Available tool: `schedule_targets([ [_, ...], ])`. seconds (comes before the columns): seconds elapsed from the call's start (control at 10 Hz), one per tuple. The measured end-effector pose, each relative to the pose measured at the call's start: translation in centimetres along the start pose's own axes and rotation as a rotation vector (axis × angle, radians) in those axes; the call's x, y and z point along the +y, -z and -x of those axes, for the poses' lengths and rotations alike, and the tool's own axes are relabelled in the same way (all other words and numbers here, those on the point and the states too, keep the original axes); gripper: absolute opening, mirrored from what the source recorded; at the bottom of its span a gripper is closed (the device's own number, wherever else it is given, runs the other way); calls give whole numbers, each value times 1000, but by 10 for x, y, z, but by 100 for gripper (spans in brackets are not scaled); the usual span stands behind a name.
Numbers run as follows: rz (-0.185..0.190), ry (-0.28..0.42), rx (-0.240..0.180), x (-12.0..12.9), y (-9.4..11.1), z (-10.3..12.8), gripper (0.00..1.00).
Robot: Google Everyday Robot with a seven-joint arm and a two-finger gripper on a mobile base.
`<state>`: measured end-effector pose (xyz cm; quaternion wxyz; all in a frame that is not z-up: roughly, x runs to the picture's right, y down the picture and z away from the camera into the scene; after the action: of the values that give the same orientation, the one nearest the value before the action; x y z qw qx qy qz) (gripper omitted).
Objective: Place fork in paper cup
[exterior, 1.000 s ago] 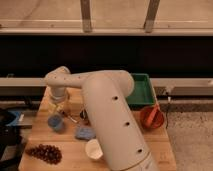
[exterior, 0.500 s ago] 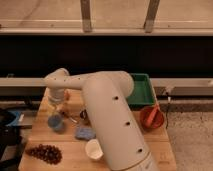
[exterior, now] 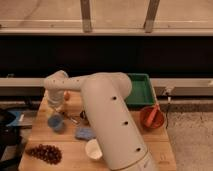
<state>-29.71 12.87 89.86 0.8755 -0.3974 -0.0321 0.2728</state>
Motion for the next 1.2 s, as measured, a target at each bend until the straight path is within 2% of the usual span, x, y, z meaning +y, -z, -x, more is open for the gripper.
schedule_targets([
  [0.4, -5, -9, -1, -5, 5, -2, 26],
  [0.6, -2, -4, 5, -2, 5, -3, 11],
  [1.0, 14, -8, 12, 4, -4, -4, 9],
  [1.2, 8, -7, 10, 2, -4, -3, 9],
])
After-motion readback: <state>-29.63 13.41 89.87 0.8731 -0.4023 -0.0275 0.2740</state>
